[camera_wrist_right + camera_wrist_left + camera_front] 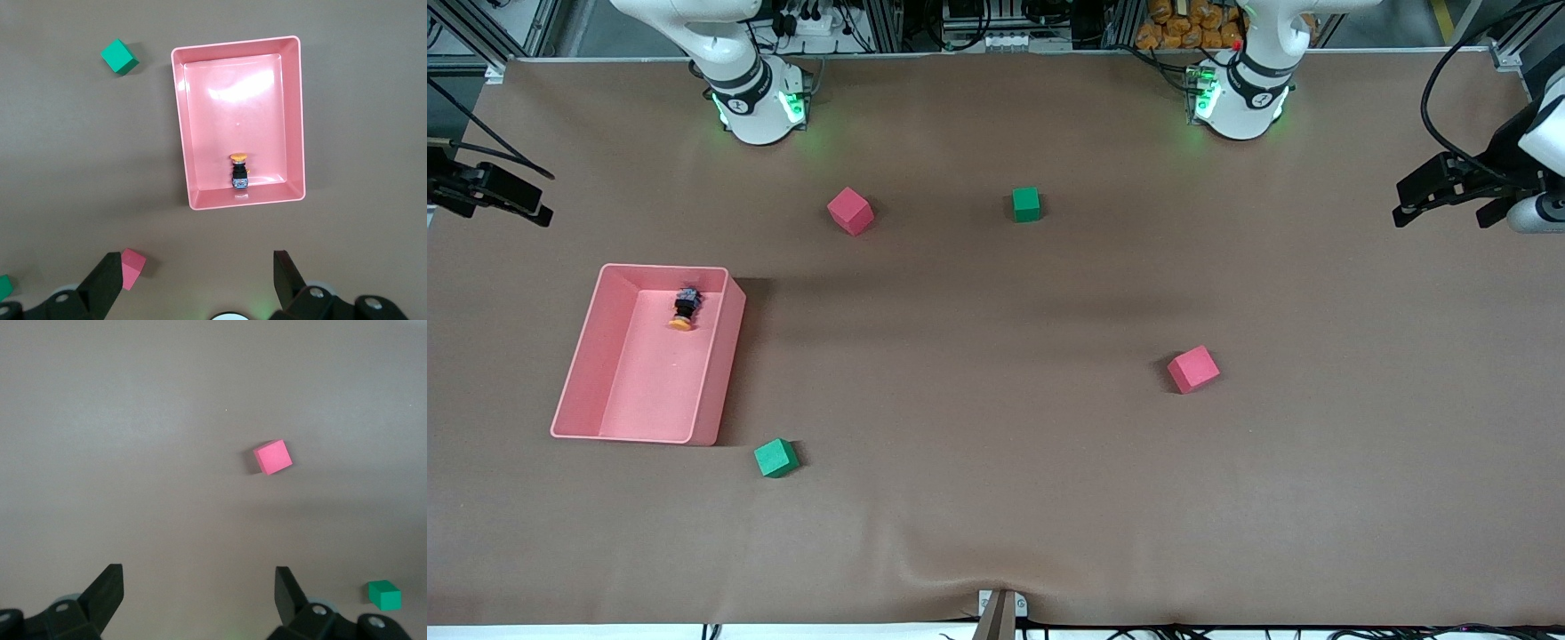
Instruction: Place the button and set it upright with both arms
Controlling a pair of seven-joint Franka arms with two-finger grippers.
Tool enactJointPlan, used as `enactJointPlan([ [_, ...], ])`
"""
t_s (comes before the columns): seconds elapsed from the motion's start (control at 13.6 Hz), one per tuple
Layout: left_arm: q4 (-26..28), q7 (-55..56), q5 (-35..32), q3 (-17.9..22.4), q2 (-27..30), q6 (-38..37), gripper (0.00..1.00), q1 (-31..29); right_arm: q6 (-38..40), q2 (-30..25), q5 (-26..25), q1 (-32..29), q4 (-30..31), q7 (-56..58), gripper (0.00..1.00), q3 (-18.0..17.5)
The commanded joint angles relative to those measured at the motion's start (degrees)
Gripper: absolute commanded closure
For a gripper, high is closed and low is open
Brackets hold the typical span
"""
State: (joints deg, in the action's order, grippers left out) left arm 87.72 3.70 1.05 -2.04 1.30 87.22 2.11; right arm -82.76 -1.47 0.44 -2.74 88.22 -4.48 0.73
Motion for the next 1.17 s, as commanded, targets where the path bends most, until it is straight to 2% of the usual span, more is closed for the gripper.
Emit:
enactJointPlan([
  [0.0,-0.97,-0.36,0.88,-0.25,-0.25,-1.08,0.0,-0.53,-0.57,-0.81,0.53,0.37,0.9,-0.62,0.0,0.06],
  [0.66,-1.24,0.0,0.35,-0.07,-0.51,-1.08,0.0,-0.36,-1.18,-0.9,0.62,0.28,2.74,-0.44,0.0,0.15],
  [1.1,-1.24,0.08,0.35,0.01,-0.51,-1.08,0.0,-0.53,-8.91,-2.75,0.53,0.02,13.36,-0.26,0.0,0.33],
])
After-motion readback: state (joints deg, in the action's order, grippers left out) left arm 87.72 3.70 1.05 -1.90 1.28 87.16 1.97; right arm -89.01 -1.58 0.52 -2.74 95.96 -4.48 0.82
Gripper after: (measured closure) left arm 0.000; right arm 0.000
